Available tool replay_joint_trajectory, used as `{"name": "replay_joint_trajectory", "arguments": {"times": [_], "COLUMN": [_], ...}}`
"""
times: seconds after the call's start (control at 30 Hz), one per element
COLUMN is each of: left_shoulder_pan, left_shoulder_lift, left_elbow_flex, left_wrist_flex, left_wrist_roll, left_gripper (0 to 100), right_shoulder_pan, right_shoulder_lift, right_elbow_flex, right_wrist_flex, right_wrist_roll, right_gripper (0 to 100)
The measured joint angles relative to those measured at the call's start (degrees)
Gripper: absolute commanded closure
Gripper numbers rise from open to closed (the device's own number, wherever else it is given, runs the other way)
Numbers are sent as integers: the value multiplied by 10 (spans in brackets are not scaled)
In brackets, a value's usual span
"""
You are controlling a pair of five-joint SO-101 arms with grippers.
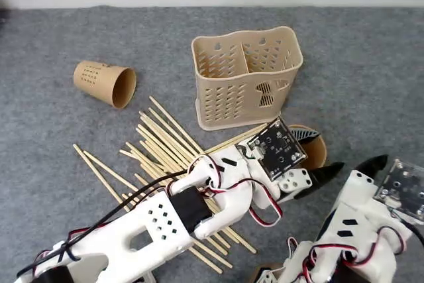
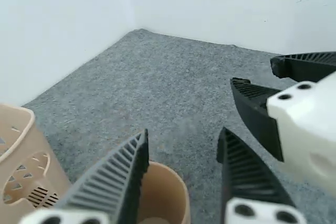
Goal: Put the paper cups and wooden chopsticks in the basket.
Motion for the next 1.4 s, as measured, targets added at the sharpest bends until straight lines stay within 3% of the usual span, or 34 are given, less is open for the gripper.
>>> {"name": "replay_joint_trajectory", "arguments": {"times": [0.2, 0.47, 0.73, 0.93, 1.1, 1.4], "left_shoulder_pan": [-43, -153, -376, -498, -553, -613], "left_shoulder_lift": [-49, -165, -201, -199, -104, 193], "left_elbow_flex": [-1, -66, -160, -148, -125, -222], "left_wrist_flex": [43, 201, 356, 382, 378, 320], "left_wrist_roll": [2, 2, -4, -118, -222, -259], "left_gripper": [791, 790, 789, 789, 787, 786], "right_shoulder_pan": [0, 0, 0, -42, -55, -58], "right_shoulder_lift": [0, 0, 0, 0, 0, 0], "right_elbow_flex": [4, 4, 4, 11, 12, 12], "right_wrist_flex": [0, 0, 0, 1, 1, 1], "right_wrist_roll": [0, 0, 0, 0, 0, 0], "right_gripper": [787, 787, 787, 787, 787, 787]}}
